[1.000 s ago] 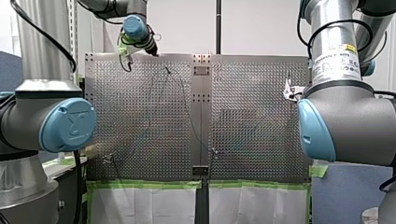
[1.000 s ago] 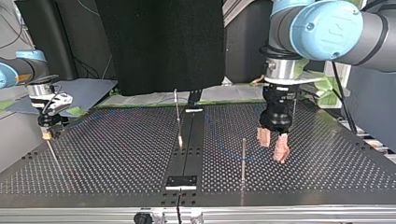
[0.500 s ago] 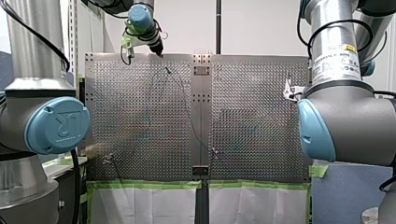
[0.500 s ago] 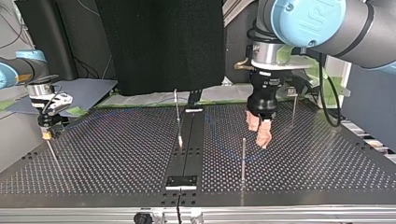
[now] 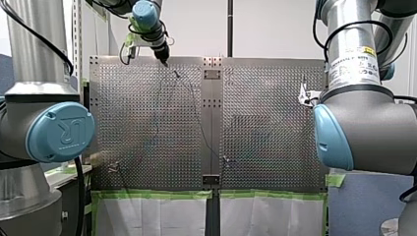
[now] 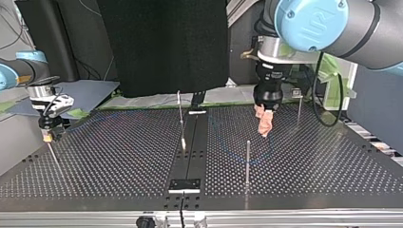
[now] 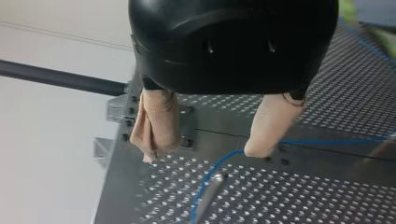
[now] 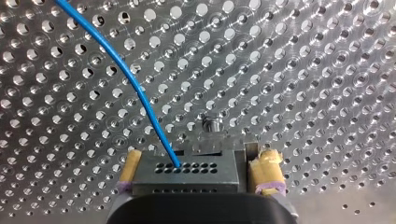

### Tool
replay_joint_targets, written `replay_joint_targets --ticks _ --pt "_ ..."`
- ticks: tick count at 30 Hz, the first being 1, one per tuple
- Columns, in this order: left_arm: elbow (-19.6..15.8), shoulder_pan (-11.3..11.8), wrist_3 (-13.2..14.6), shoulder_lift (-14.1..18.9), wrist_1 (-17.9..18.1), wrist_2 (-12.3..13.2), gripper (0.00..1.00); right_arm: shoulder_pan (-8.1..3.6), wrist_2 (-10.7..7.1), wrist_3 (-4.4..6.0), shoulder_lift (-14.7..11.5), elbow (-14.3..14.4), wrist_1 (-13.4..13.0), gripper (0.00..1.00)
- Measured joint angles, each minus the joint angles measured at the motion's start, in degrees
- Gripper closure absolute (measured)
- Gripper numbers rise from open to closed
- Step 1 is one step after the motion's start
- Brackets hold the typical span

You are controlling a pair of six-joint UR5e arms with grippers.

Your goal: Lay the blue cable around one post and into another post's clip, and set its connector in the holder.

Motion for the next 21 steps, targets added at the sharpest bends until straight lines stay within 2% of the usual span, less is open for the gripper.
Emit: replay_joint_targets --ticks 10,21 --pt "0.00 0.07 4.53 0.00 -4.95 0.10 0.00 0.00 0.00 0.00 0.00 0.00 -0.01 0.00" --pt "-0.04 0.42 5.04 0.05 -11.55 0.33 0.00 0.00 0.00 0.00 0.00 0.00 0.00 0.00"
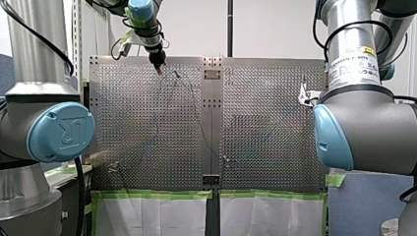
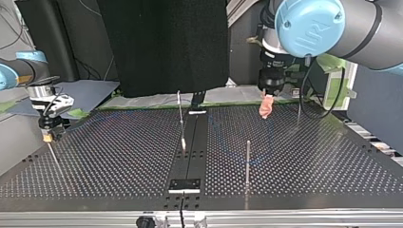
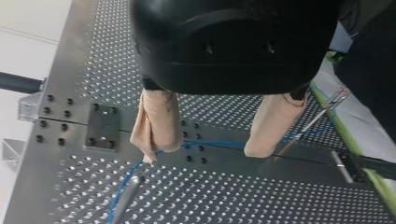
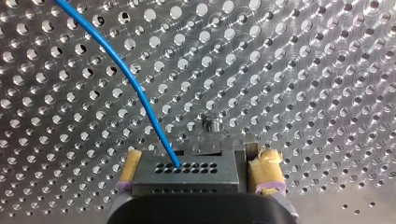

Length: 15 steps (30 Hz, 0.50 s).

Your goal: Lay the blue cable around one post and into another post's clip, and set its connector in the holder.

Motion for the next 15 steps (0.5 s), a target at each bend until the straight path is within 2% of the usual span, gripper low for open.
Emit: replay_joint_targets --ticks 6,15 --pt "-0.01 0.02 -0.33 0.00 -2.26 -0.19 0.00 0.00 0.00 0.00 0.00 0.00 0.00 0.00" --pt "0.04 0.62 -3.43 1.13 -1.52 -2.49 0.00 0.00 0.00 0.00 0.00 0.00 0.00 0.00"
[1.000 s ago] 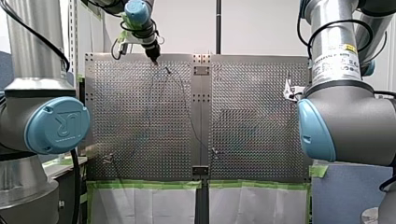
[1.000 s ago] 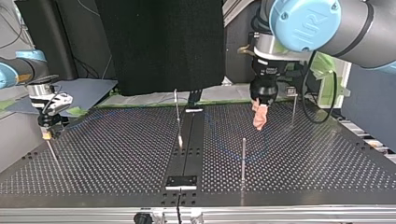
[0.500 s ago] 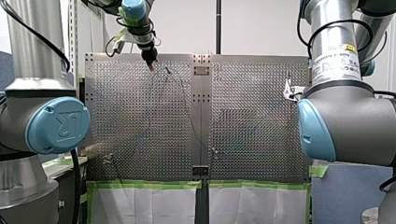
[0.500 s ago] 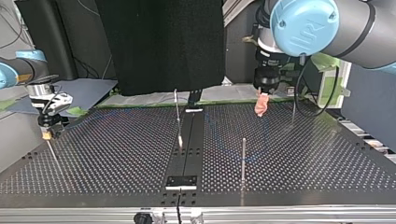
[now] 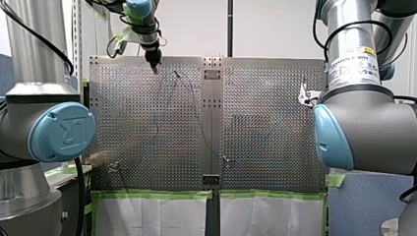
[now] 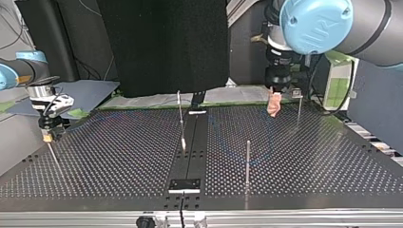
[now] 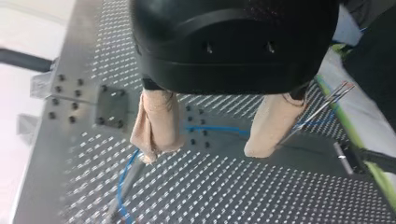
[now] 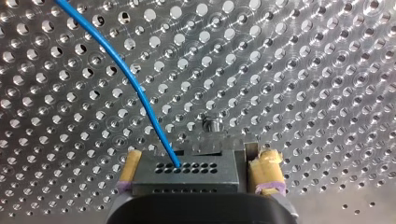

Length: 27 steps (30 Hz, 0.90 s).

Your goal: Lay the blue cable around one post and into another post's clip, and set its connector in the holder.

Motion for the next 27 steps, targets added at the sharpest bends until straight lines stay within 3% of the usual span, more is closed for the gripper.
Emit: replay_joint_targets --ticks 7,27 --pt "0.00 0.77 -2.95 0.79 1.05 -0.53 0.00 0.00 0.00 0.00 0.00 0.00 0.00 0.00" --pt "-0.04 1.40 -3.09 0.90 1.20 -0.39 0.00 0.00 0.00 0.00 0.00 0.00 0.00 0.00"
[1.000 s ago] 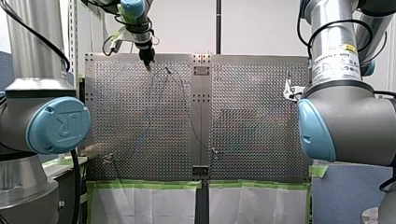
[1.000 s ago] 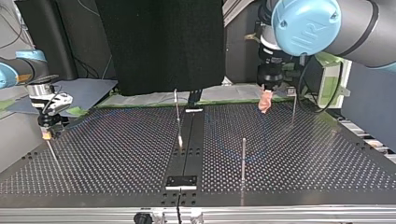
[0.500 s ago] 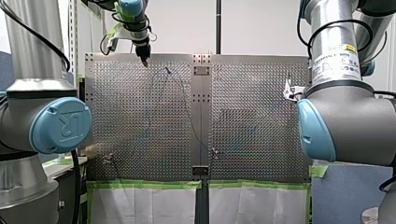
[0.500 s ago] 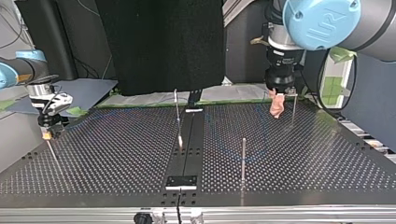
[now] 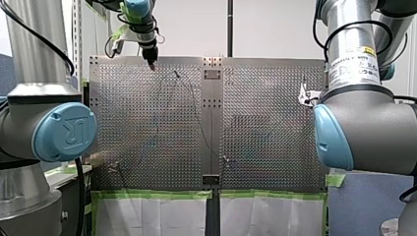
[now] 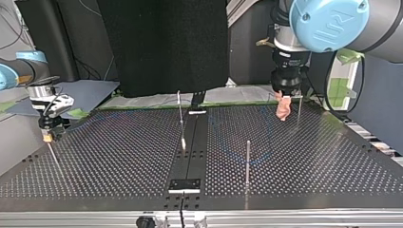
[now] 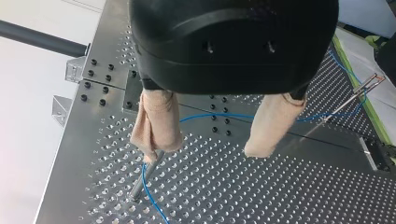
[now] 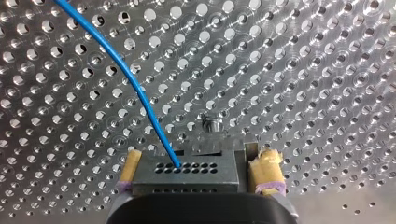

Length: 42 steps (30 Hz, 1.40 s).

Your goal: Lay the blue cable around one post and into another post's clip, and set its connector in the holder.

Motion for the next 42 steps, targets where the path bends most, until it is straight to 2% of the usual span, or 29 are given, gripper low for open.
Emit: replay_joint_targets --ticks 13,17,22,29,39,42 --pt "-0.29 -0.21 0.26 0.58 0.84 0.27 0.00 0.00 0.00 0.00 0.00 0.00 0.00 0.00" --pt "-1.99 -0.90 0.61 2.17 2.95 1.94 0.00 0.00 0.00 0.00 0.00 0.00 0.00 0.00" --pt "-4.54 -1.76 -1.22 2.48 5.60 4.48 0.00 0.00 0.00 0.00 0.00 0.00 0.00 0.00" --pt "-8.45 -2.64 -4.85 -0.67 9.50 8.39 0.00 0.00 0.00 0.00 0.00 0.00 0.00 0.00" --pt "-13.99 -4.88 -5.65 -6.18 15.03 13.85 0.00 0.00 -0.01 0.00 0.00 0.00 0.00 0.00" --pt "-15.75 -5.58 -6.74 -7.93 16.79 14.45 0.00 0.00 0.00 0.00 0.00 0.00 0.00 0.00"
